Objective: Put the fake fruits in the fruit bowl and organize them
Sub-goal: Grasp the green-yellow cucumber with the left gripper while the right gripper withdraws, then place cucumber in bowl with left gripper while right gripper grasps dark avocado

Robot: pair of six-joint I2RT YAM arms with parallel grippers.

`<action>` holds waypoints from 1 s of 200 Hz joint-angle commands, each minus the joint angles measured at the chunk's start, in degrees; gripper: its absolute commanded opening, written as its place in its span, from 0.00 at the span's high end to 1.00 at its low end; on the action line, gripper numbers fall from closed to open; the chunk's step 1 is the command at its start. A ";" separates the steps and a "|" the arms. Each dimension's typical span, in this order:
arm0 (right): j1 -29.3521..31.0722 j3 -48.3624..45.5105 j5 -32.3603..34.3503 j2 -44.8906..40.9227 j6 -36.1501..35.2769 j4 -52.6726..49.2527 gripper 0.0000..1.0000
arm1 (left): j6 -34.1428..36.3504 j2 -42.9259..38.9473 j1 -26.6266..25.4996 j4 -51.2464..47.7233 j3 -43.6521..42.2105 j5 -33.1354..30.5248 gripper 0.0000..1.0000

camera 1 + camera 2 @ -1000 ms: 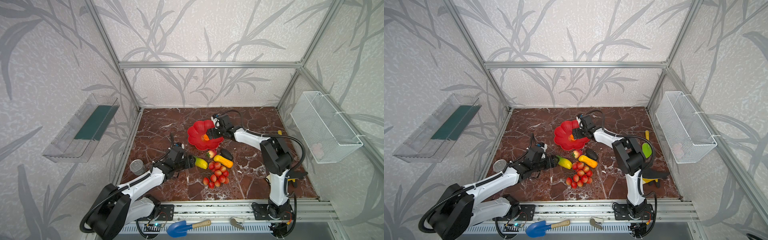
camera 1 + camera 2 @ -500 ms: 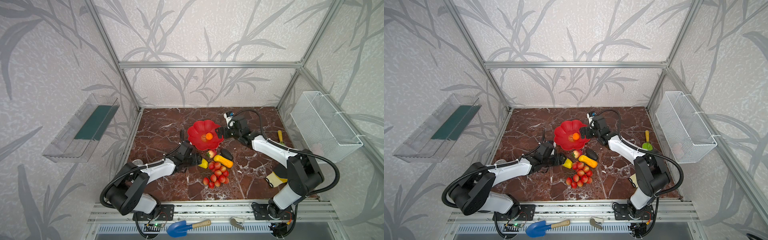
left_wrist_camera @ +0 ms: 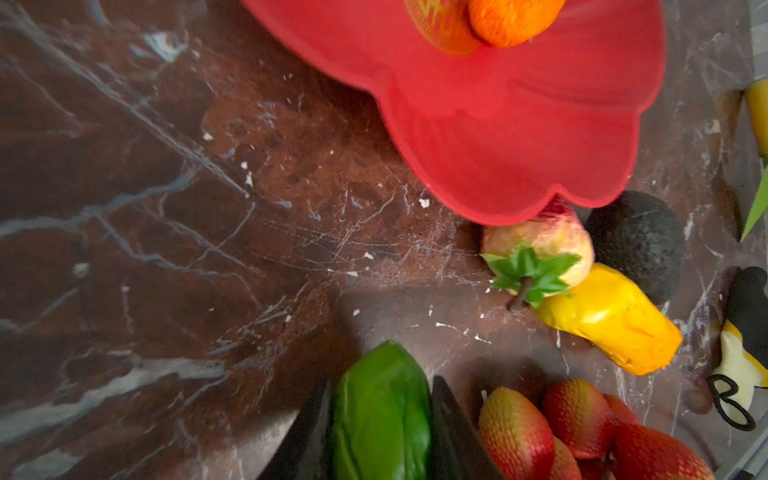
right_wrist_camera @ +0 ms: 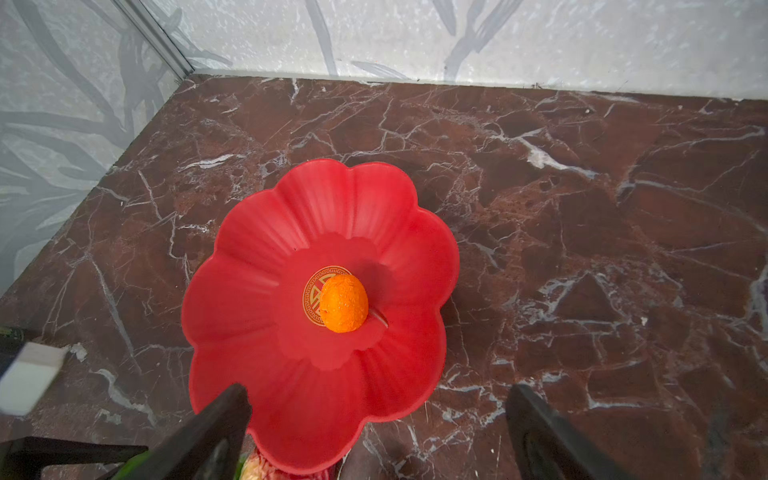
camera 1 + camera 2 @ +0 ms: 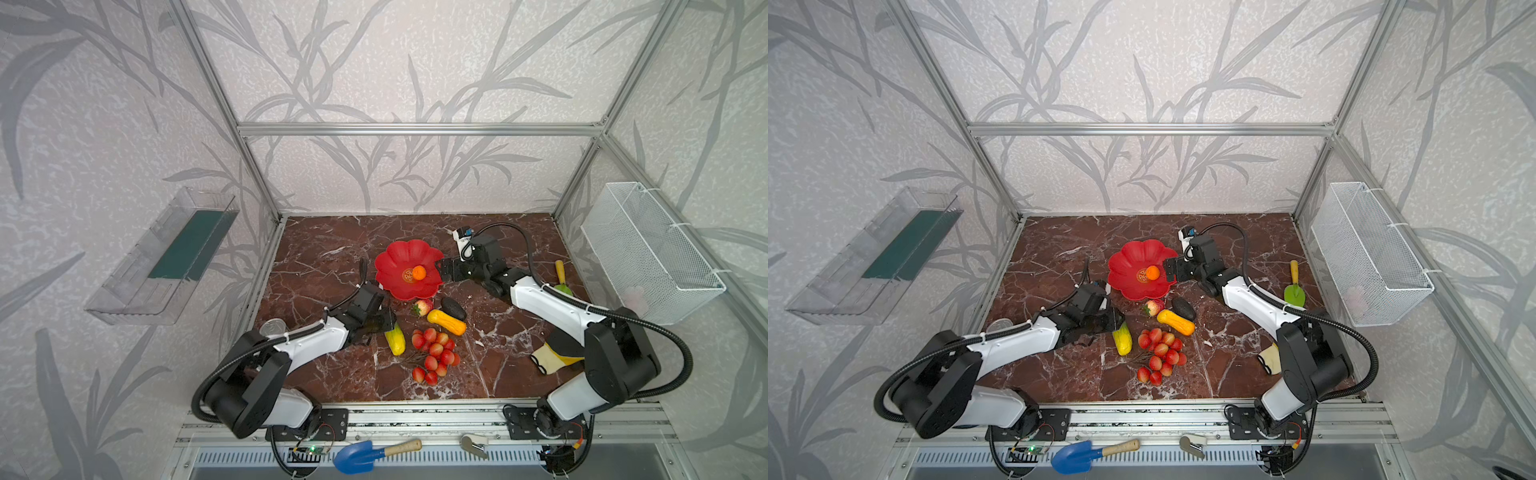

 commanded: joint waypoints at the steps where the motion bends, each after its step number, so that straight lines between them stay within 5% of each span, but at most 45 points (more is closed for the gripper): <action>1: -0.23 1.31 -0.79 -0.46 -0.33 -0.88 0.03 | 2.71 -5.49 0.12 -4.95 2.66 -4.39 0.65; 39: -0.21 -0.44 -1.86 -2.55 -0.61 -3.62 0.04 | 11.26 -9.07 1.33 -11.08 10.40 -7.13 0.63; 90: -0.21 -9.47 -3.07 -7.82 1.78 -5.46 0.09 | 23.89 6.95 7.36 -9.36 25.45 -3.71 0.63; 137: -0.09 -16.40 -4.30 -11.53 5.03 -4.85 0.11 | 24.61 22.41 9.21 -7.95 37.33 -0.48 0.63; 200: 0.35 -18.60 -6.30 -5.74 8.19 -0.70 0.16 | 23.28 34.90 9.44 -10.65 47.23 -1.16 0.62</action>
